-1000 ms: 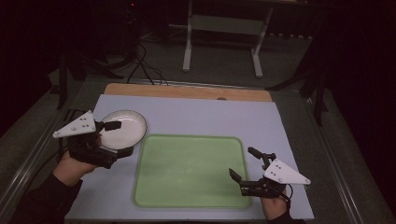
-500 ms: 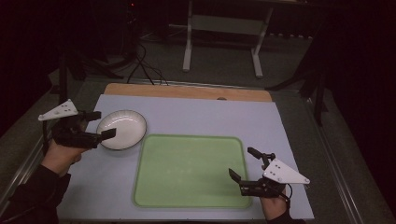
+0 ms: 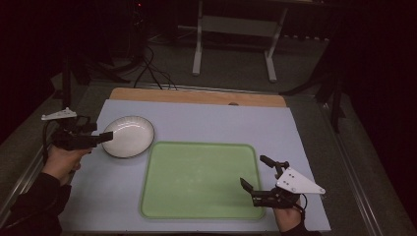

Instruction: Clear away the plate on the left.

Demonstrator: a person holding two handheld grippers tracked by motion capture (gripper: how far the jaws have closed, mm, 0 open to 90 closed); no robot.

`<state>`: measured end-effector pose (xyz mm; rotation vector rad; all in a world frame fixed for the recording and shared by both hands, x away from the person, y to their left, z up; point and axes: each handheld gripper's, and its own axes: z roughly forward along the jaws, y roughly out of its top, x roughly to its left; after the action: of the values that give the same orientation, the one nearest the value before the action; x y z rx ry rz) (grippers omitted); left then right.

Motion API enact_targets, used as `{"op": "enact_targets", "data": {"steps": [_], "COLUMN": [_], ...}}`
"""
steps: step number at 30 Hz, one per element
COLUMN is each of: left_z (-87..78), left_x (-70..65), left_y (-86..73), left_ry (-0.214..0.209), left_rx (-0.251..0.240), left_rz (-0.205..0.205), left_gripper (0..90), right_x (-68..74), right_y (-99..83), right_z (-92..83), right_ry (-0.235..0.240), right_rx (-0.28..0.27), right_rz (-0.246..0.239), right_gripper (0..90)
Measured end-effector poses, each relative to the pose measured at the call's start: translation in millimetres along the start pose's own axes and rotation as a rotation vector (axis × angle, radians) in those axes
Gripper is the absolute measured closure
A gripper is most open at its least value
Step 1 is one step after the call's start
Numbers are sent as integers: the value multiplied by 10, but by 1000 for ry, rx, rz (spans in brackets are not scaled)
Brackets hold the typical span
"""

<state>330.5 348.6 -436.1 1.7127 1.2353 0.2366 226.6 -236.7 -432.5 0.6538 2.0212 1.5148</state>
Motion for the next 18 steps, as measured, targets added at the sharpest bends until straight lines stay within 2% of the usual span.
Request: {"op": "enact_targets", "data": {"steps": [2, 3, 4, 6, 8, 10, 12, 13, 18], "left_z": [32, 40, 55, 81, 98, 152, 196, 210, 247], "left_x": [108, 138, 188, 239, 269, 344, 407, 431, 561], "left_y": [-30, -42, -60, -82, -96, -134, -158, -169, -210], "left_ry": [-1, 10, -4, 19, 15, 42, 48, 61, 54], "left_rx": [19, 22, 30, 50, 60, 90, 120, 125, 118], "left_rz": [-60, -73, -93, -109, -119, -156, -186, -196, -274], "left_gripper": [51, 51, 51, 51, 51, 61, 67, 67, 114], "right_x": [2, 3, 3, 2, 1, 4, 13, 20, 32], "right_y": [0, 0, 0, 0, -2, -5, -4, -1, -3], "right_z": [1, 1, 1, -1, 0, 4, 8, 8, 14], "right_ry": [1, 1, 0, 0, 1, 3, 4, 6, 9], "right_rx": [0, 2, 1, 1, 1, 5, 6, 7, 12], "right_rz": [-2, -3, -4, -1, -2, -2, -5, -9, -14], "right_gripper": [101, 101, 102, 102, 101, 101, 102, 101, 102]}}
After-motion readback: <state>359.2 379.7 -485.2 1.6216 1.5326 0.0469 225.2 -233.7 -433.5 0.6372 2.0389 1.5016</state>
